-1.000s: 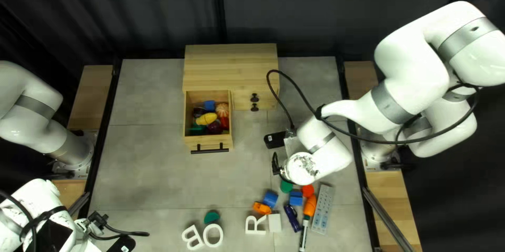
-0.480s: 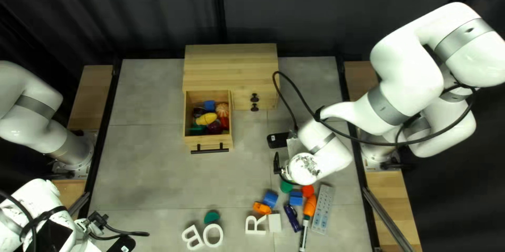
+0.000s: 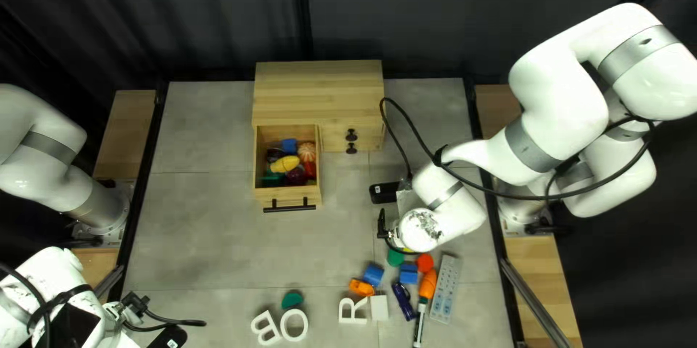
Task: Open drawers and place objects into drawer and close
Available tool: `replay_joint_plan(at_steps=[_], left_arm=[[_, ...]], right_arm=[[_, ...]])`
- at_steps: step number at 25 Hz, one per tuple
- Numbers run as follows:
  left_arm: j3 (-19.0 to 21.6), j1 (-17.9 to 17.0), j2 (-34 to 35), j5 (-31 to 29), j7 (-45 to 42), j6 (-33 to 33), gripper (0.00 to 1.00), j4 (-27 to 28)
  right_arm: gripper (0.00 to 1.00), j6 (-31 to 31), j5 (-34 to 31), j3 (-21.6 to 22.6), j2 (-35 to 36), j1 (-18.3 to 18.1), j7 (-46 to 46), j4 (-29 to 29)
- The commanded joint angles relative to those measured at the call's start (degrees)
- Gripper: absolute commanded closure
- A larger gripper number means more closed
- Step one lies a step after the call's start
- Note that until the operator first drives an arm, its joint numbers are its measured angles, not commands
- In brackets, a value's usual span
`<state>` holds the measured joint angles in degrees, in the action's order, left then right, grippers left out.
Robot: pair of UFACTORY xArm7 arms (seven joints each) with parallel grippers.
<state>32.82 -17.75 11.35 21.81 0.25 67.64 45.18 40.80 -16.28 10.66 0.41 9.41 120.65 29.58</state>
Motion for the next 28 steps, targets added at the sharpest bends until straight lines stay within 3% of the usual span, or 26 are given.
replay_joint_plan(at_steps=[1,7,20,25,28], left_arm=[[0.00,0.00,0.00,0.00,0.00,0.00,0.00,0.00],[0.00,0.00,0.00,0.00,0.00,0.00,0.00,0.00],[0.00,0.00,0.00,0.00,0.00,0.00,0.00,0.00],[0.00,0.00,0.00,0.00,0.00,0.00,0.00,0.00],[0.00,0.00,0.00,0.00,0.00,0.00,0.00,0.00]], right_arm=[[0.94,0.37,0.41,-0.06,-0.61,-0.06,-0.56,0.02],[0.94,2.74,1.33,-0.26,-3.47,-0.13,-2.25,0.23],[0.96,14.04,-0.92,-4.27,-19.10,-2.07,-14.83,3.74],[0.96,14.83,-4.30,-7.63,-18.06,-4.16,-24.72,11.14],[0.96,15.34,-5.10,-9.72,-11.75,-5.28,-33.75,20.59]])
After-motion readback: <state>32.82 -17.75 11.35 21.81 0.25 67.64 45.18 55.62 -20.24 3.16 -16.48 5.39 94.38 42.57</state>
